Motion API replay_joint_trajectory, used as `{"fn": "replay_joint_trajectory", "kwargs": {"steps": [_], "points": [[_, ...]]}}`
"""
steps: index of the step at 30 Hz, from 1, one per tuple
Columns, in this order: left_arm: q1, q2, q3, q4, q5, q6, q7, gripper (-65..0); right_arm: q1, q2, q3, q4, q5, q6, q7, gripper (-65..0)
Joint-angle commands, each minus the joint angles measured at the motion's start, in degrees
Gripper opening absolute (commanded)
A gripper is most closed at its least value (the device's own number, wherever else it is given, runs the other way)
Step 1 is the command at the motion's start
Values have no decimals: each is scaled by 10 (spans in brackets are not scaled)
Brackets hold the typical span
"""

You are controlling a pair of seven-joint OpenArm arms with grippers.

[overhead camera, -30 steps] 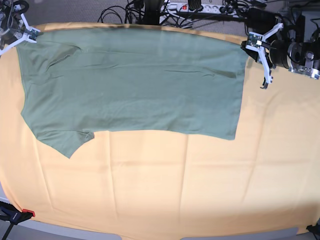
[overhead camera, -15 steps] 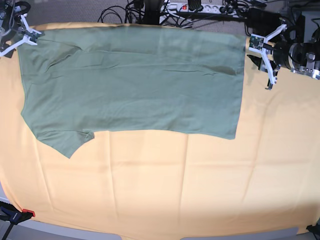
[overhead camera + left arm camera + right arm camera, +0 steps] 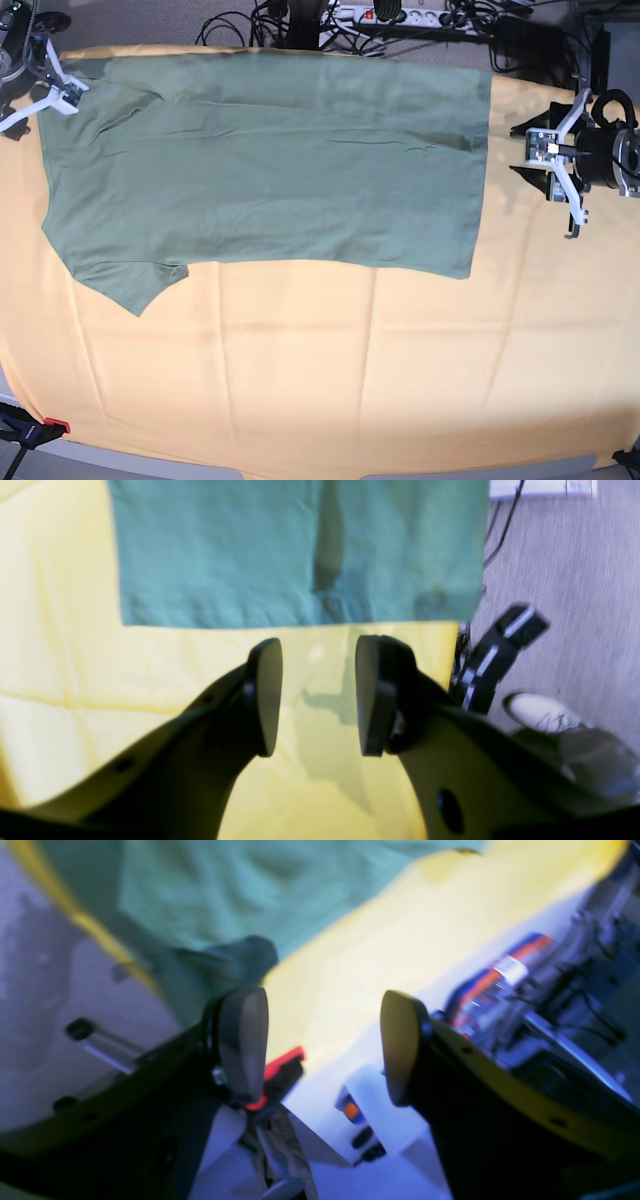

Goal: Fold the T-shirt properly
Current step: 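Release the shirt and move both grippers to its opposite edge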

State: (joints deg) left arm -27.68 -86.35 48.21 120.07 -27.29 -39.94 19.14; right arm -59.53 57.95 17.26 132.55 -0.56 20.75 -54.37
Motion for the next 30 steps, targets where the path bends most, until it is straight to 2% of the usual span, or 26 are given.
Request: {"fn": "replay_joint_trajectory", "kwargs": {"steps": [1,3,6,10,12,16,20,24,30], "points": [[-13,-13,-6,4,-10,-1,-6,-393,-2,8,21,9,-9,-10,-8,-275],[-14,-13,-6,4,-19,-1,-6,-393,-2,8,52,9,-2,-18,-7,-275],[-14,-11,-6,-5,-17,86,-7,-393,-2,8,103,9,51,-20,5,-275],[-16,11,-6,-47,-23,230,-8,-393,-2,8,159,8,124,-48,31,-275],[-18,34,-7,-83,-39,268,-8,-393,-1,8,174,8,143,-71,57,-275],[-27,97,-7,-179,-87,271,-8,-393,3,8,176,7,140,-83,57,-275],[-49,171,-8,-301,-162,265,-8,-393,3,8,176,-3,141,-84,57,-275],[-57,249,-18,-430,-237,226,-1,-394,3,8,176,-24,141,-90,60,-275],[-57,353,-42,-586,-338,135,40,-393,3,8,176,-43,141,-90,60,-275]]}}
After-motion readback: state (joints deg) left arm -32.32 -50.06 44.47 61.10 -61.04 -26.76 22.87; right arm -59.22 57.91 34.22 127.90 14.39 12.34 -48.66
